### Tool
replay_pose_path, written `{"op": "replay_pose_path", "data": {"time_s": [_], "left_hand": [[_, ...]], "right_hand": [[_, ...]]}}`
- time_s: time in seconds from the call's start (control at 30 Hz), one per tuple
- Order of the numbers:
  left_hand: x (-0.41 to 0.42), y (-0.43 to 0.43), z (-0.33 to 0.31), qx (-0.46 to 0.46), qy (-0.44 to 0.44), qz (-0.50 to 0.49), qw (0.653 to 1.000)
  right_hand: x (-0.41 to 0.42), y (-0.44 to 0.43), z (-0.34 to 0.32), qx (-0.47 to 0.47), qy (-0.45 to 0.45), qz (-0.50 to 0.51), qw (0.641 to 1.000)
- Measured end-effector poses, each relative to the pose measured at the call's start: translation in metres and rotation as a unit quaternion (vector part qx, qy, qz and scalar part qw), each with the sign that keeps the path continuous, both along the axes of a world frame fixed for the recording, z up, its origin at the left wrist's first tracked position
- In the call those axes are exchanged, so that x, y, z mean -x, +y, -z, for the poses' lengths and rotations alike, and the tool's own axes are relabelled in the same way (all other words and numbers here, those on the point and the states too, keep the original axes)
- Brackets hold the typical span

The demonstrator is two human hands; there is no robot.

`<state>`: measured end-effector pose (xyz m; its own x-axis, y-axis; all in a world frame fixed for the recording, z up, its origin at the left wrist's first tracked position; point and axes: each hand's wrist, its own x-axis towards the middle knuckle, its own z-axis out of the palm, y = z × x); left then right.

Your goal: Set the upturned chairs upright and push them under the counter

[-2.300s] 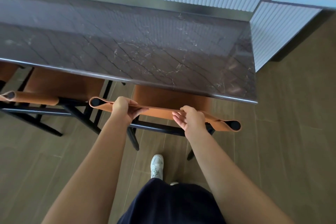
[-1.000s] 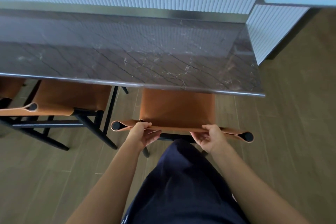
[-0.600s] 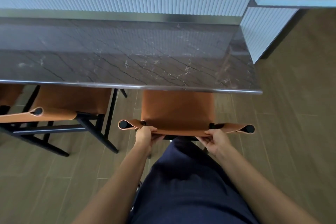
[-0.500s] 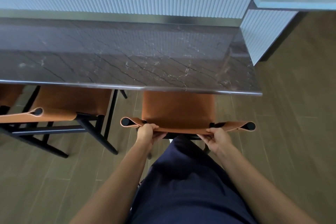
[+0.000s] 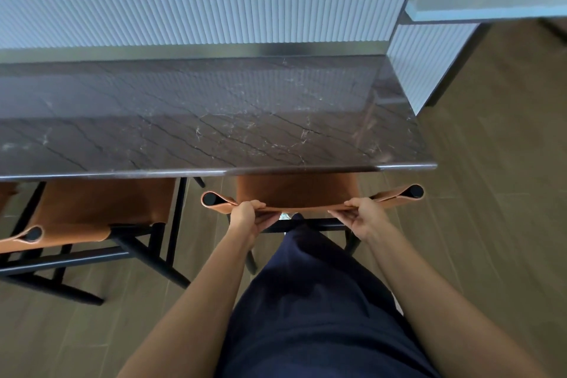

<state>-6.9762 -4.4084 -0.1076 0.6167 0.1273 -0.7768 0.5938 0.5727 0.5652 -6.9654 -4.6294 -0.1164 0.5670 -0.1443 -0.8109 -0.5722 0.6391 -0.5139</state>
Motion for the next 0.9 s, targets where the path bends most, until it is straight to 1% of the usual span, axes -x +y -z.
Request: {"op": "replay_pose_path", "data": {"time_s": [0.2, 0.37, 0.47, 0.57, 0.63, 0.73, 0.9], "left_hand": [[-0.008, 0.004, 0.002, 0.008, 0.016, 0.022, 1.0], [-0.011, 0.007, 0.003, 0.015, 0.026, 0.034, 0.999], [-0.01, 0.01, 0.003, 0.017, 0.027, 0.036, 0.999], [-0.011, 0.018, 0.003, 0.046, 0.032, -0.015, 0.998], [-0.014, 0.024, 0.004, 0.036, 0.038, -0.032, 0.998], [-0.016, 0.025, 0.009, 0.005, 0.043, -0.045, 0.998], [-0.012, 0.028, 0.007, -0.029, 0.053, -0.03, 0.998]], "right_hand": [[-0.004, -0.005, 0.001, -0.008, 0.016, -0.016, 1.0], [0.001, -0.009, 0.0, 0.006, 0.031, -0.048, 0.998], [-0.001, -0.019, 0.0, 0.01, 0.029, -0.027, 0.999], [-0.006, -0.04, 0.001, 0.022, 0.028, 0.009, 0.999], [-0.012, -0.052, 0.003, 0.031, 0.027, 0.026, 0.999], [-0.018, -0.058, 0.004, 0.036, 0.03, 0.02, 0.999], [-0.017, -0.056, 0.009, 0.054, 0.033, 0.037, 0.997]]}}
